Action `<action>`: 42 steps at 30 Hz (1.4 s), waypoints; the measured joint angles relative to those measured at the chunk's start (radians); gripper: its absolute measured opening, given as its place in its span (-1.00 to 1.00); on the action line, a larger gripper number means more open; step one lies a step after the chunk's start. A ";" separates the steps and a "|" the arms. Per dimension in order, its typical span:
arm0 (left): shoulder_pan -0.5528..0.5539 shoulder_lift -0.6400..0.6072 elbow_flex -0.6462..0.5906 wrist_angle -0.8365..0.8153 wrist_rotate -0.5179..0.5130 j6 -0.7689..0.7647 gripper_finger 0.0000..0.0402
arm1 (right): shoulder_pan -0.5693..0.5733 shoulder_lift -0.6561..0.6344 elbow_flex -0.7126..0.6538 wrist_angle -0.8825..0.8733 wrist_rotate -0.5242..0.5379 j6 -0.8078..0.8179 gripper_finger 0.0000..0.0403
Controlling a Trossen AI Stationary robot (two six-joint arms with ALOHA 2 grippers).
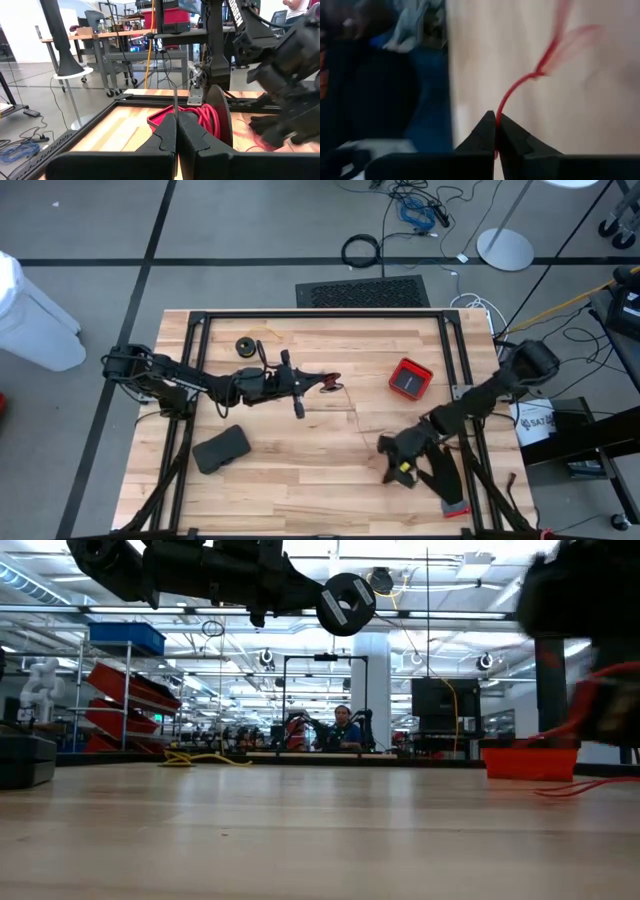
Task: Coil cords
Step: Coil the red wire onto the black spool
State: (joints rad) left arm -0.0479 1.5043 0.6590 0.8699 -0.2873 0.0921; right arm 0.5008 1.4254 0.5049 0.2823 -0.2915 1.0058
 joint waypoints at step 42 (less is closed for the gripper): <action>0.000 0.000 0.000 0.004 -0.004 -0.008 -1.00 | 0.585 -0.126 0.218 -0.663 0.274 0.652 -0.87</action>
State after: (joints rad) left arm -0.0475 1.5047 0.6590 0.8741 -0.2916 0.0841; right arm 1.0862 1.2994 0.7226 -0.3807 -0.0175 1.6582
